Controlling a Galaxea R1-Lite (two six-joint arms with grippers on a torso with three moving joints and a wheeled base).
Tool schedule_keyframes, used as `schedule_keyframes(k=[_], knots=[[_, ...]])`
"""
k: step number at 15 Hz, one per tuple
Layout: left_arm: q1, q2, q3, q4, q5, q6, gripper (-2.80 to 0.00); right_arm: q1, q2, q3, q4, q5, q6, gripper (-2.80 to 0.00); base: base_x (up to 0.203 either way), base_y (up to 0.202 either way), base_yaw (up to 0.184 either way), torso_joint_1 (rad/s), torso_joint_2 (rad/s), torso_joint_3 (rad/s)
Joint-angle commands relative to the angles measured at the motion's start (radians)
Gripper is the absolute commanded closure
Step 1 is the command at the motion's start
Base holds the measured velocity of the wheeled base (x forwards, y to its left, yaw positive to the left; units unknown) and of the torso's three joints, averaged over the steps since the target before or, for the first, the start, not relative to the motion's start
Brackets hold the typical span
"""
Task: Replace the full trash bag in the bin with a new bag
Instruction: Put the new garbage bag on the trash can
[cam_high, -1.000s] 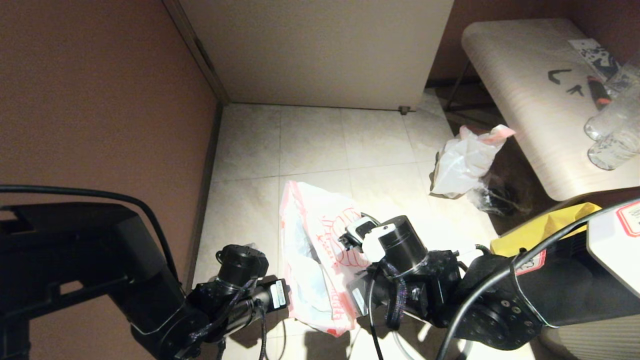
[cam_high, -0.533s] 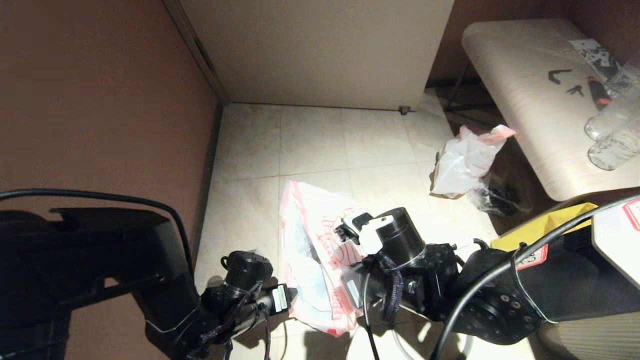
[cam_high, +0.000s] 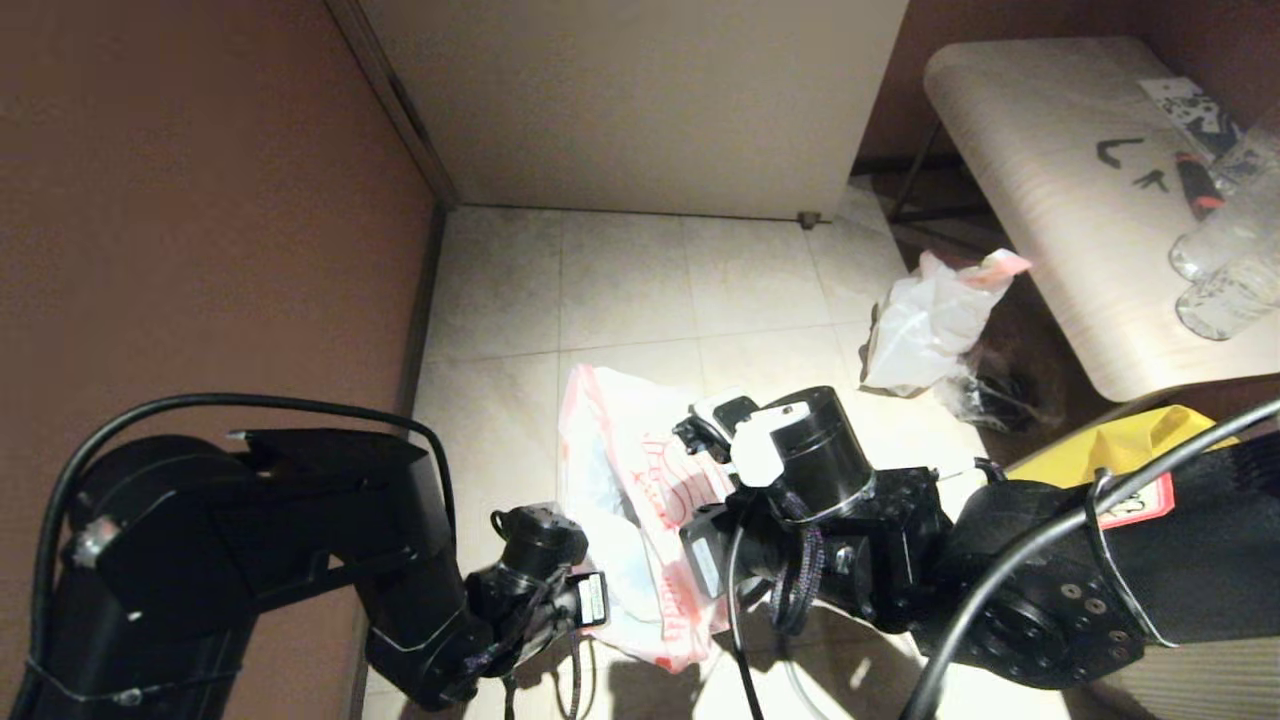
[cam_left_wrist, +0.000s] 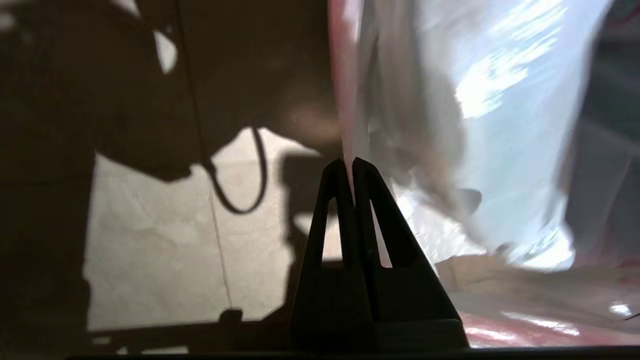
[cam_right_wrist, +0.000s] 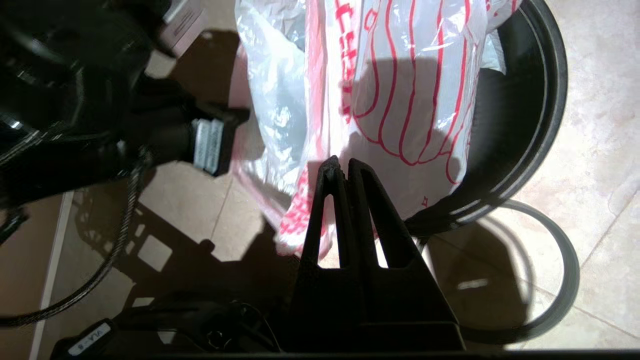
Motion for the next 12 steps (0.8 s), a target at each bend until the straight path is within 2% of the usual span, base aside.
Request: schedule_keyframes(k=[1,4,8,9,12], knots=[[-0.028,-0.033,-0.060,0.030,0.020,-0.004,0.00,0.003,-0.039,0.032,0.032,-0.001,0.002,0.00,0.000,0.000,0.000,0.000,0.00,0.000],[-0.064,-0.148,-0.065,0.079,0.026,-0.037,0.00,0.022,-0.020,0.063,0.070,-0.003,0.003,0.00,0.000,0.000,0.000,0.000,0.00,0.000],[-0.005,-0.149,-0.050,0.078,-0.046,-0.053,0.00,0.028,0.102,-0.017,0.063,-0.042,0.002,0.00,0.000,0.000,0.000,0.000,0.00,0.000],[0.014,-0.149,-0.049,0.078,-0.063,-0.060,0.00,0.029,0.123,-0.042,0.064,-0.047,0.001,-2.80,0.000,0.000,0.000,0.000,0.00,0.000],[0.042,-0.144,-0.020,0.067,-0.098,-0.072,0.00,0.027,0.187,-0.075,0.064,-0.043,-0.010,-2.80,0.000,0.000,0.000,0.000,0.00,0.000]])
